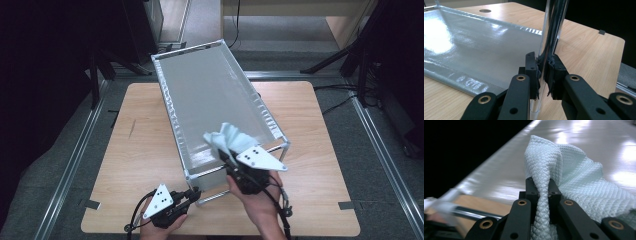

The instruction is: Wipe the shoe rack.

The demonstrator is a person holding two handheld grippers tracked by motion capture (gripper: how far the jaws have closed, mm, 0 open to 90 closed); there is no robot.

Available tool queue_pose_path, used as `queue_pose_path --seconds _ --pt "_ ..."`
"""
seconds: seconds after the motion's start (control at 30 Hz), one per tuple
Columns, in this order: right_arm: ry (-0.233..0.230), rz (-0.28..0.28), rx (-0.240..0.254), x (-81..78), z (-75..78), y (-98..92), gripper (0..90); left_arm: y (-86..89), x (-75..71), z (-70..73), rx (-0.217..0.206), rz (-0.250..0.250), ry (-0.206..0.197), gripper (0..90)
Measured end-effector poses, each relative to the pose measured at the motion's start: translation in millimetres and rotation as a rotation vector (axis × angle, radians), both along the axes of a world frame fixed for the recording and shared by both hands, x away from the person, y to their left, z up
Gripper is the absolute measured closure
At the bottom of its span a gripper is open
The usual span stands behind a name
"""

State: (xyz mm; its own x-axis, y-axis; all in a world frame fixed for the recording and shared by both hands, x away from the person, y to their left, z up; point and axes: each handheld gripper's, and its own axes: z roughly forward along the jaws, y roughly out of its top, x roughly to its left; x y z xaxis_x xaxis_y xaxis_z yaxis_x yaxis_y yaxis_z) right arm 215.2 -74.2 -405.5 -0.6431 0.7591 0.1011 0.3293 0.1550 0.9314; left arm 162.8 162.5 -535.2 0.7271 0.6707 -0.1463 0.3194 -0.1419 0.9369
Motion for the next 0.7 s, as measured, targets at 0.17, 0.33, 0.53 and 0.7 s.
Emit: queue_pose_path --seconds 0.17,0.33,0.53,0.7 --pt "-0.016 0.084 -0.028 -12.5 0.0 34.0 84.0 0.8 0.7 -0.5 -0.009 -0.007 0.007 80.6" --pt "-0.014 0.079 -0.032 -10.0 0.7 30.4 84.1 0.0 0.1 -0.2 -0.002 0.002 0.002 80.7" --pt "-0.008 -0.058 -0.035 7.2 1.5 -14.0 84.1 0.3 0.2 -0.1 0.001 0.0 0.001 80.6" --pt "0.007 -0.203 0.001 27.7 1.5 -62.5 84.0 0.4 0.8 -0.3 -0.006 0.01 0.009 80.6"
